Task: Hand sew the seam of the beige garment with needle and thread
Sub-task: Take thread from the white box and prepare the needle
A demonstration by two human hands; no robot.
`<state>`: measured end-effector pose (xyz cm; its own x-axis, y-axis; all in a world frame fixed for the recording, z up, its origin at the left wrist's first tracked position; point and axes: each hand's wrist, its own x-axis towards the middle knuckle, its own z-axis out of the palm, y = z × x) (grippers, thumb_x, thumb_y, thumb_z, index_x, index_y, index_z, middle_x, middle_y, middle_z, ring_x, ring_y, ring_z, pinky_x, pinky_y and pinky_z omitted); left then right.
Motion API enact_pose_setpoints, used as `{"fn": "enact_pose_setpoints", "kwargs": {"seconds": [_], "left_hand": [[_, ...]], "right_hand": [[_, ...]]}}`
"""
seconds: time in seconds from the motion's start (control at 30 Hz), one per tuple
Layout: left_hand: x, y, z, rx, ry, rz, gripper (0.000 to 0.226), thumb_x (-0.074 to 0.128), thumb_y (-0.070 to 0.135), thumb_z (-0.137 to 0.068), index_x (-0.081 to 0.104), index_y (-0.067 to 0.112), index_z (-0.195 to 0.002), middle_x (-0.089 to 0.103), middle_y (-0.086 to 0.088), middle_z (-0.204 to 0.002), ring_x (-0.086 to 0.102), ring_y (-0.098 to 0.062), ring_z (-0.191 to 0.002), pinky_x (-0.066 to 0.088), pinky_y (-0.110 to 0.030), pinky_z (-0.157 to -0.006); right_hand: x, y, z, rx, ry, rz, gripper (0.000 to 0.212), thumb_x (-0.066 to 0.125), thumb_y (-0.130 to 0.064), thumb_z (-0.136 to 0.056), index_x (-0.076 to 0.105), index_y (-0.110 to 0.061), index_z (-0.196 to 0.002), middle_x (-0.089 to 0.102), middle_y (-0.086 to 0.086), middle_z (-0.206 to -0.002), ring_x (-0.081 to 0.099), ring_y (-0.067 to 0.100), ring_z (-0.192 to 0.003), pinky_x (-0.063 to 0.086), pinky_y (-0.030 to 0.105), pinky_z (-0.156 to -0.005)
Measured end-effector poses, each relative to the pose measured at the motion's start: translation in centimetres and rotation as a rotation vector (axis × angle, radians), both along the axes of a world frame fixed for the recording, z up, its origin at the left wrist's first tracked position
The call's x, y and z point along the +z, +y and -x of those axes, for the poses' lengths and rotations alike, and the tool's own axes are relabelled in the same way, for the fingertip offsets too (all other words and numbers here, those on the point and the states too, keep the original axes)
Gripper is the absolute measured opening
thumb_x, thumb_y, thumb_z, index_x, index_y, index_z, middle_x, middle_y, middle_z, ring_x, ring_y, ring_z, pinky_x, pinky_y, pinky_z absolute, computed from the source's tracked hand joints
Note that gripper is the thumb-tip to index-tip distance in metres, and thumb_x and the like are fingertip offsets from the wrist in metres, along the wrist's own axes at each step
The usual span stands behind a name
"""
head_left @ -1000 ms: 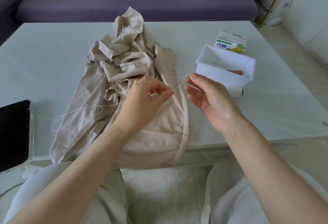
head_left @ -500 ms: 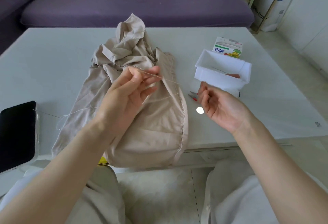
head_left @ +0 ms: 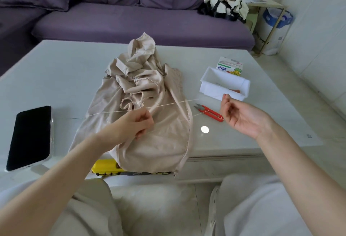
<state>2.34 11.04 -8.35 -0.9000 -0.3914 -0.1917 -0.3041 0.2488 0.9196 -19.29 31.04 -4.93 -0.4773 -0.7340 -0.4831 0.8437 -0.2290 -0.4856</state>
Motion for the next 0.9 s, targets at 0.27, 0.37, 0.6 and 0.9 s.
{"fn": "enact_pose_setpoints", "kwargs": {"seconds": [0.27,0.37,0.6,0.9], "left_hand": [[0.4,-0.6,-0.5,-0.201,-0.476,0.468,0.023,0.051,0.014,-0.092,0.050,0.019,-0.070,0.053,0.007,-0.069,0.044,-0.005,-0.057,0.034,-0.011,-0.050],[1.3,-0.5,-0.6,-0.336,-0.689,0.580,0.025,0.047,0.008,-0.088,0.048,0.018,-0.066,0.055,0.002,-0.070,0.046,-0.013,-0.059,0.038,-0.013,-0.052],[4.0,1.7,1.6,0.098,-0.165,0.816,0.035,0.039,0.038,-0.094,0.066,0.017,-0.087,0.061,0.002,-0.089,0.057,-0.018,-0.089,0.042,-0.029,-0.087],[8.4,9.3,7.6,0.063,0.324,0.193,0.022,0.064,0.035,-0.088,0.076,0.017,-0.096,0.067,-0.006,-0.075,0.050,-0.007,-0.068,0.039,-0.025,-0.069]], "right_hand": [[4.8,-0.5,-0.7,-0.071,0.254,-0.081,0.011,0.051,-0.004,-0.094,0.060,-0.005,-0.088,0.065,0.000,-0.073,0.063,0.007,-0.059,0.053,0.014,-0.055],[6.4,-0.6,-0.8,-0.045,0.299,-0.069,0.010,0.052,-0.006,-0.095,0.060,-0.008,-0.089,0.067,-0.001,-0.070,0.064,0.005,-0.057,0.052,0.013,-0.055],[8.2,0.0,-1.9,-0.012,0.454,-0.143,0.007,0.053,-0.011,-0.095,0.059,-0.013,-0.092,0.069,-0.005,-0.068,0.059,0.000,-0.053,0.048,0.010,-0.050],[7.5,-0.8,-5.4,0.029,0.736,-0.332,0.009,0.059,-0.018,-0.093,0.065,-0.016,-0.099,0.072,-0.013,-0.079,0.050,0.000,-0.062,0.035,0.008,-0.043]]}}
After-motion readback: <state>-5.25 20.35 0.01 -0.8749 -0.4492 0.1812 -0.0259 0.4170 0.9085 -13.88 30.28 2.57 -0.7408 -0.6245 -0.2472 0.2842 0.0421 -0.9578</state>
